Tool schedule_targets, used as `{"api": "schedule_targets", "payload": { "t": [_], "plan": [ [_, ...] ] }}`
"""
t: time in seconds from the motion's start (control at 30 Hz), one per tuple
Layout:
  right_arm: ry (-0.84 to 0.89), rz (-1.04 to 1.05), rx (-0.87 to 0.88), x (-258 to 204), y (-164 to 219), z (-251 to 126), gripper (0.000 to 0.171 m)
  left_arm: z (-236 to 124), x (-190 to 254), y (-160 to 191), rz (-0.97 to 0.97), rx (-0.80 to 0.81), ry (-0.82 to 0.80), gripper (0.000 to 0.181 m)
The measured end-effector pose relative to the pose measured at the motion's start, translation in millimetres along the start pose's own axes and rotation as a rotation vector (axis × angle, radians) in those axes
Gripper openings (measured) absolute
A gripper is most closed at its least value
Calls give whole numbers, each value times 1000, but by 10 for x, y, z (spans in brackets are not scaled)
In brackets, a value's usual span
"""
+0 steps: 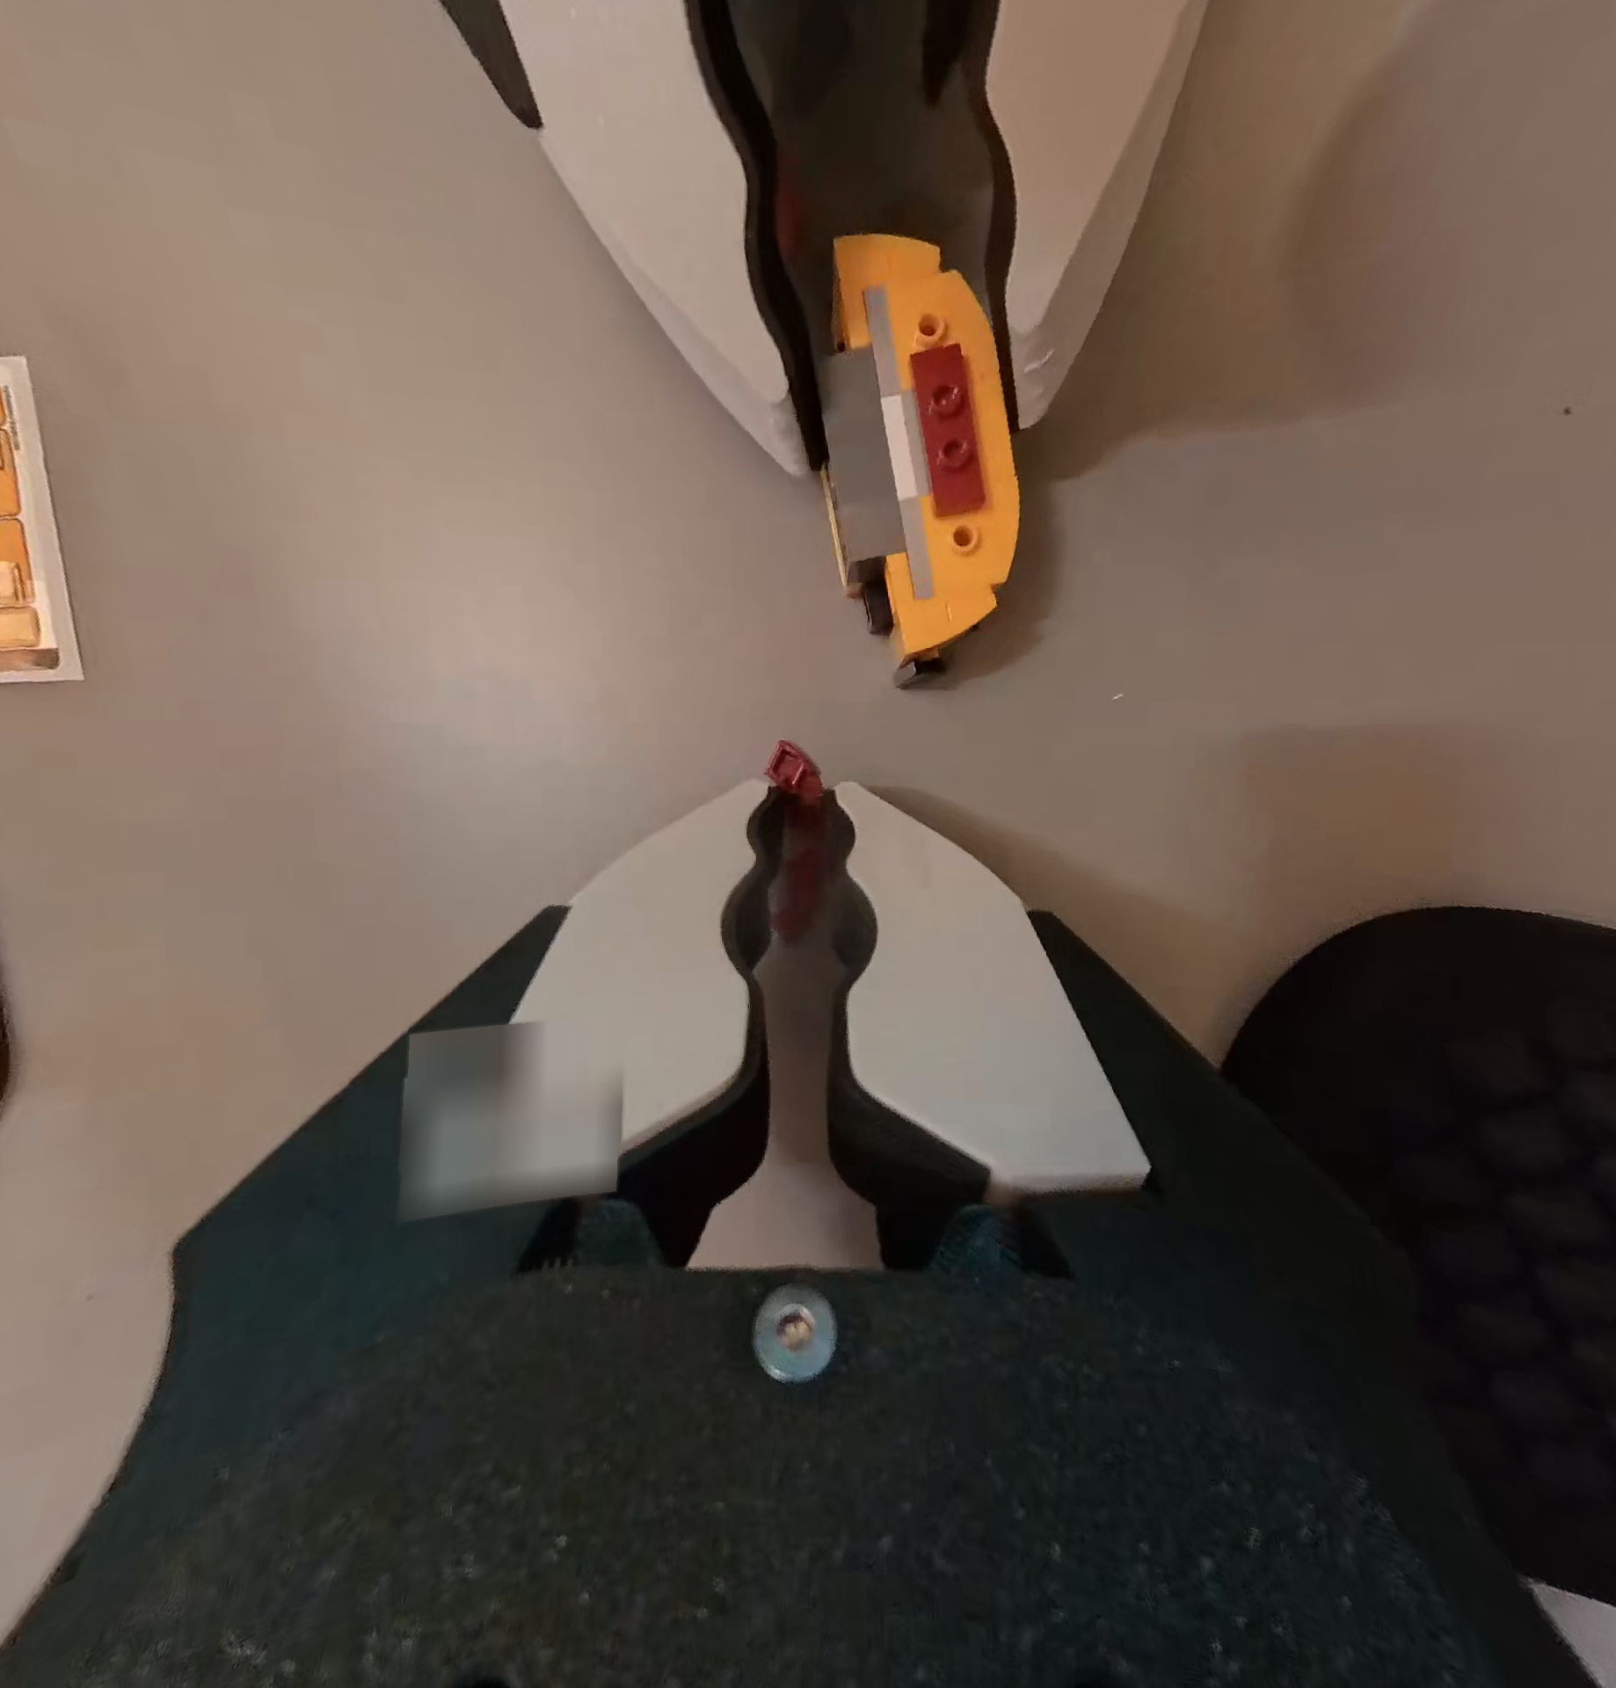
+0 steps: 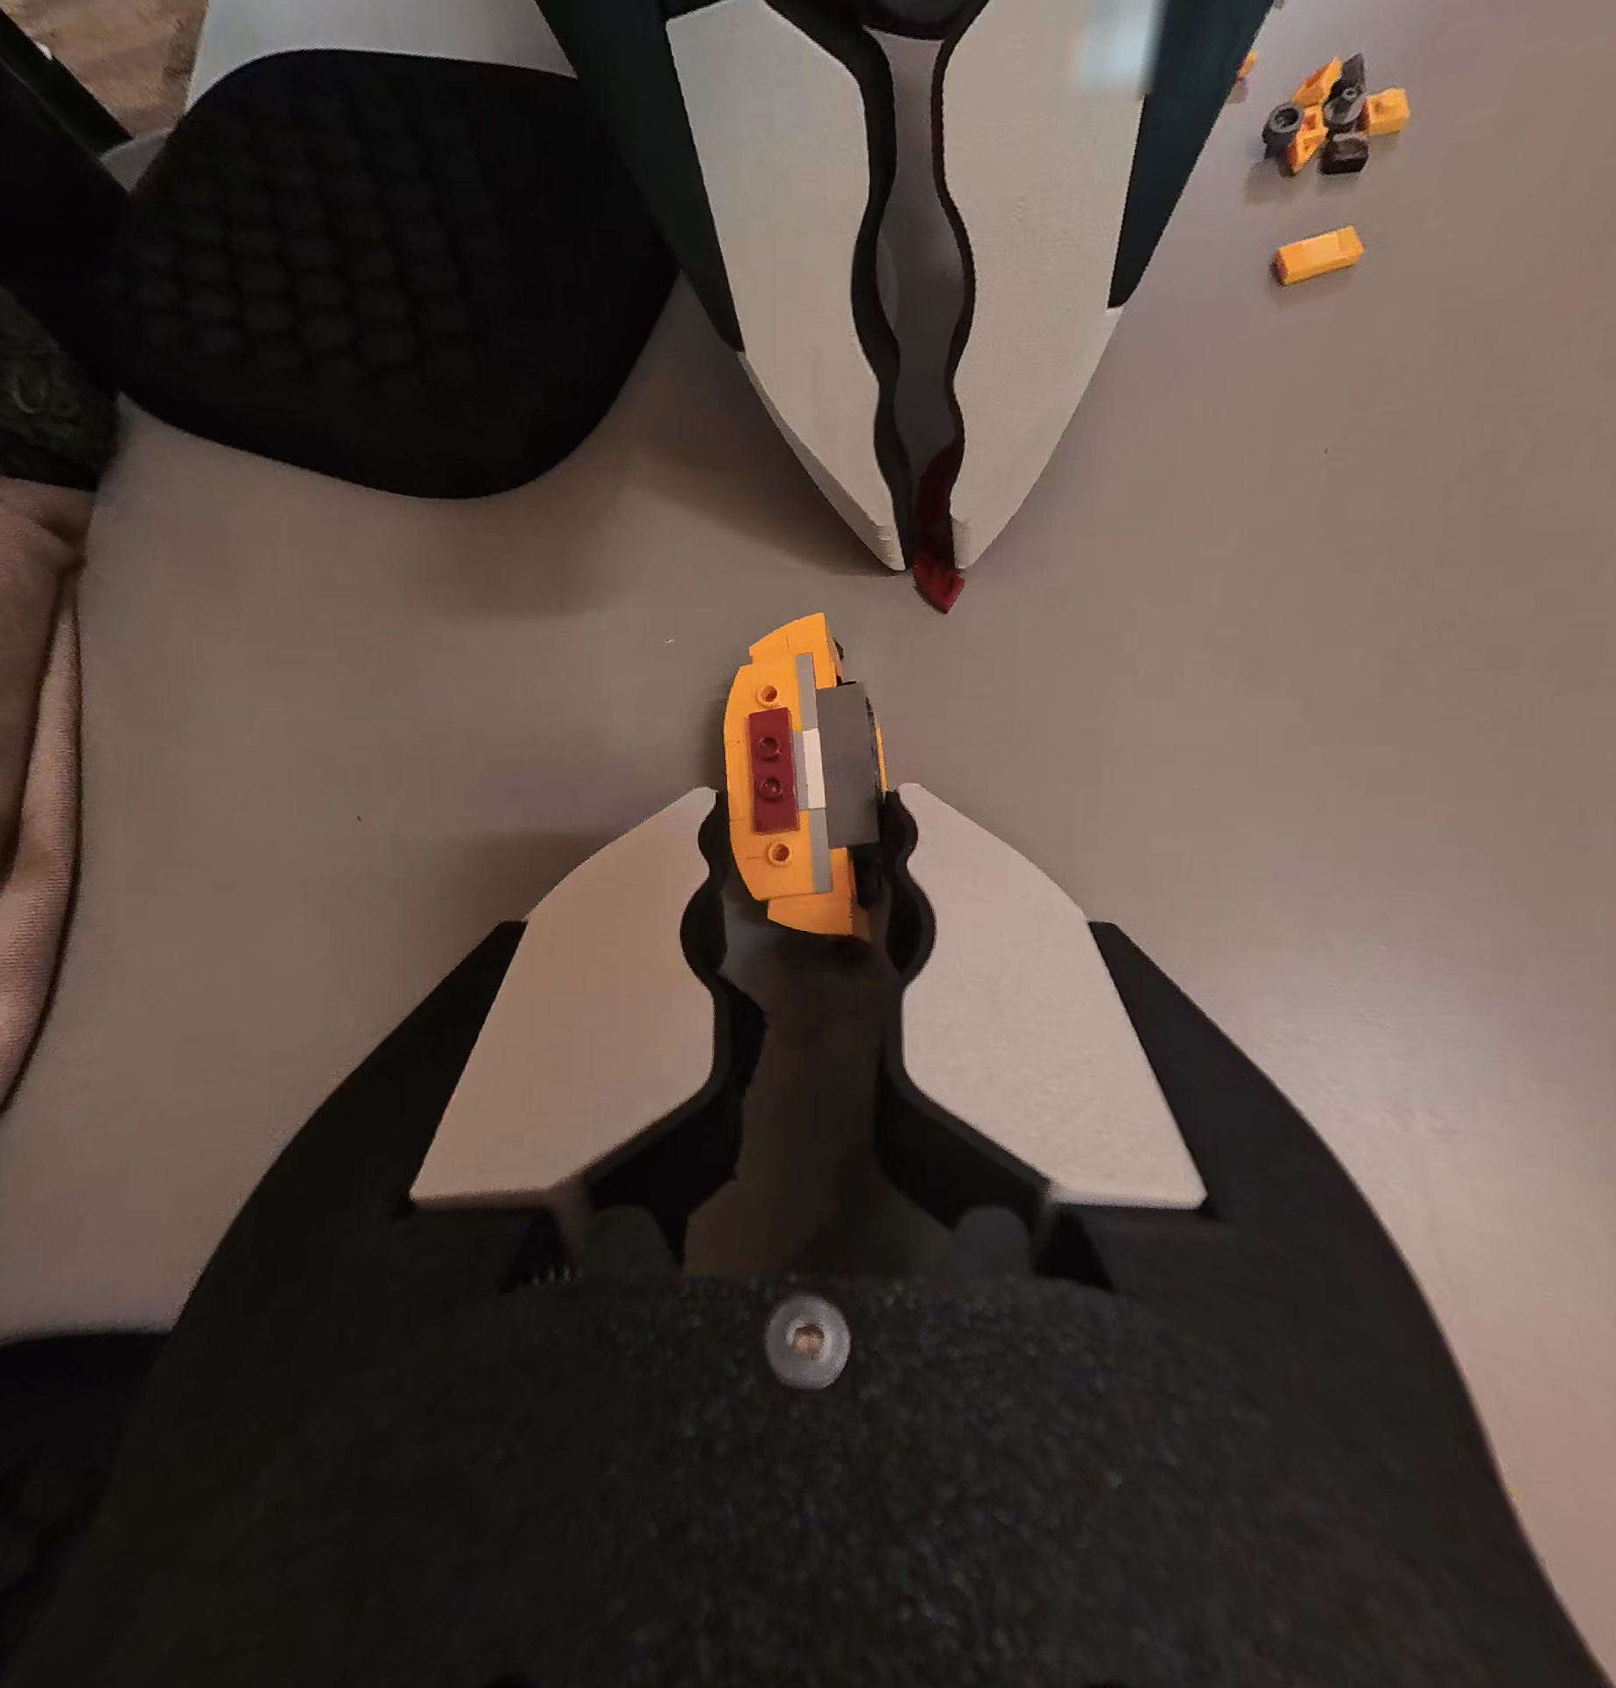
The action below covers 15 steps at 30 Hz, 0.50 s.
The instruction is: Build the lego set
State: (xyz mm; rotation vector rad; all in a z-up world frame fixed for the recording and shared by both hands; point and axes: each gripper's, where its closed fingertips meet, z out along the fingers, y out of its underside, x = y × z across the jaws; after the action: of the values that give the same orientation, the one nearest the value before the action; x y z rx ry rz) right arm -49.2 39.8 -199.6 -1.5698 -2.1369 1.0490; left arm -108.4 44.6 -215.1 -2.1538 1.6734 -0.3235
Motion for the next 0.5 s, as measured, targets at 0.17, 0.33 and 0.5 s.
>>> {"api": "schedule_targets", "payload": {
  "t": [0.17, 0.33, 0.5],
  "plan": [
    [17, -35, 14, -10, -36, -8, 34, -55, 45, -68, -84, 121, 0, 7],
    [39, -80, 73, -17, -163, -103, 41, -267, 163, -297, -290, 394, 133, 7],
    [140, -353, 282, -197, -580, -331, 27, -643, 354, -642, -477, 725, 452, 7]
  ]
}}
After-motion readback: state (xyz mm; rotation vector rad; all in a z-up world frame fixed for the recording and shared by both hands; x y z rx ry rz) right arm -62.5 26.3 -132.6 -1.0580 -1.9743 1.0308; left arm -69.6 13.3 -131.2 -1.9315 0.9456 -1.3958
